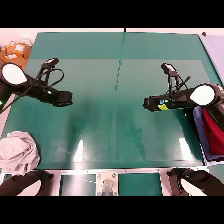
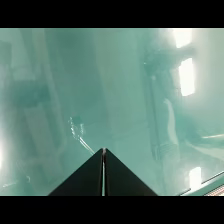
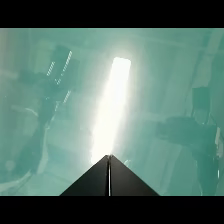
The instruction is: Fold the shirts.
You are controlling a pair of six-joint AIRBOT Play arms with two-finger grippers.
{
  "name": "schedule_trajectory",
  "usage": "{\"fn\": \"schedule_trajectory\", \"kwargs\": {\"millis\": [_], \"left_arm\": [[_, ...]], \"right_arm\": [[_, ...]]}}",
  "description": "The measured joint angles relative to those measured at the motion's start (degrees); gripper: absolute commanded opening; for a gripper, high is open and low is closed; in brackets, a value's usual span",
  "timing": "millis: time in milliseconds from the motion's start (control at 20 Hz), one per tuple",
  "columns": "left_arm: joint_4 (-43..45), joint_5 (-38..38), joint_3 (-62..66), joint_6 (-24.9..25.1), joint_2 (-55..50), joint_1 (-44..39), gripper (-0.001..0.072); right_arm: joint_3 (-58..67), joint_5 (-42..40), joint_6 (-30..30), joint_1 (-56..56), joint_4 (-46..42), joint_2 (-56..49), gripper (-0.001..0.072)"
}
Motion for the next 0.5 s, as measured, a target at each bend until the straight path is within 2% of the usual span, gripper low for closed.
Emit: {"fn": "schedule_trajectory", "kwargs": {"millis": [150,300,350,400,500], "left_arm": [[2.8,-0.3,0.0,-0.2,0.0,0.0,0.0017],[10.4,-2.3,0.0,-2.5,0.0,0.0,0.0029],[14.3,-3.3,-0.1,-4.0,0.0,0.0,0.032],[18.7,-4.2,-0.4,-6.0,0.0,0.0,0.072],[28.8,-5.9,-2.6,-10.5,0.0,0.1,0.0709]], "right_arm": [[0.0,0.0,0.0,0.0,0.0,0.0,0.0009],[0.0,0.0,0.0,0.0,0.0,0.0,0.001],[0.0,0.0,0.0,0.0,0.0,0.0,0.001],[0.0,0.0,0.0,0.0,0.0,0.0,0.0009],[0.0,0.0,0.0,0.0,0.0,0.0,0.0009]]}}
